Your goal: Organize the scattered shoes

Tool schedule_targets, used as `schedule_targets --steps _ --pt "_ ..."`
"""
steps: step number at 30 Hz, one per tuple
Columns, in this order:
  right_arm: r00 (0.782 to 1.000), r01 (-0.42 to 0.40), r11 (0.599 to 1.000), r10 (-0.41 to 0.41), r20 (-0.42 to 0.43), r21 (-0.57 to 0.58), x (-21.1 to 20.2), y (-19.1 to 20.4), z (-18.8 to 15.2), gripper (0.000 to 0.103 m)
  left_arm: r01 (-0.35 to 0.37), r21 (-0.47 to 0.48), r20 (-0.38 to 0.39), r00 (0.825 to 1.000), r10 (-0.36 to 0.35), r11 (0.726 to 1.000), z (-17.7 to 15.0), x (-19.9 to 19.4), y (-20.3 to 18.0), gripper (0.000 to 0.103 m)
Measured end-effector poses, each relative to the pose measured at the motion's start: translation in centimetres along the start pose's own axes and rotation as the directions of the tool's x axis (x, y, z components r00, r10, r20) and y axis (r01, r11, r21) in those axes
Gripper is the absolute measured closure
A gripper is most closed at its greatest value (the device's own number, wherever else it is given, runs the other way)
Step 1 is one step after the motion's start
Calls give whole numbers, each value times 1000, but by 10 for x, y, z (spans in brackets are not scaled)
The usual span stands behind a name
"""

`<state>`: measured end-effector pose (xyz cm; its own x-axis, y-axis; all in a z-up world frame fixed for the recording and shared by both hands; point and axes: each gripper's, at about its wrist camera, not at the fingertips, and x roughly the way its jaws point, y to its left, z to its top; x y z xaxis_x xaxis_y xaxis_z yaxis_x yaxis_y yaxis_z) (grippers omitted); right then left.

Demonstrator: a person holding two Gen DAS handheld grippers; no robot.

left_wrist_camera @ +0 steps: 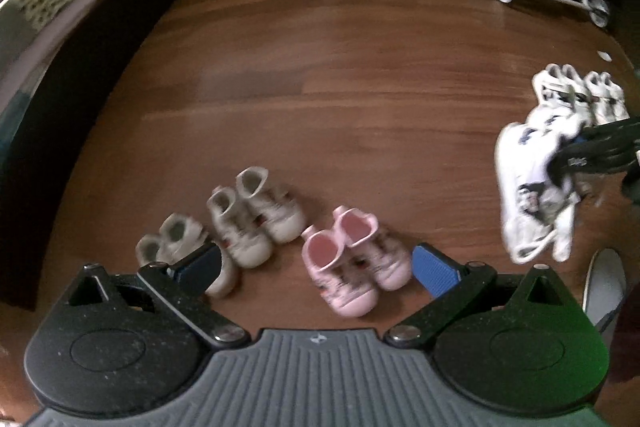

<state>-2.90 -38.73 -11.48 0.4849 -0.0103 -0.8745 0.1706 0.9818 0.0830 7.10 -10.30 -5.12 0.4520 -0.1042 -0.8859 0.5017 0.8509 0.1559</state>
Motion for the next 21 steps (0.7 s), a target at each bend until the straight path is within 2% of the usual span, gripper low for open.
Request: schedule_targets --steps 6,10,14,17,21 --pt "992 121 990 -118 -47 68 -6 -96 -19 82 23 84 -24 999 -21 996 14 10 -45 0" --pt "968 223 970 -210 -136 92 0 -168 -34 82 54 101 -65 997 -47 993 17 20 -66 1" --pt "931 333 930 -299 -212 153 16 -235 -52 82 77 129 -92 994 -66 989 19 27 -82 0" --pt "913 367 914 -317 -259 174 30 -269 -63 82 99 139 -117 990 -82 985 20 33 -90 0" --pt "910 368 904 -302 -286 216 51 -307 -73 82 113 129 -154 984 -93 985 20 44 -93 1"
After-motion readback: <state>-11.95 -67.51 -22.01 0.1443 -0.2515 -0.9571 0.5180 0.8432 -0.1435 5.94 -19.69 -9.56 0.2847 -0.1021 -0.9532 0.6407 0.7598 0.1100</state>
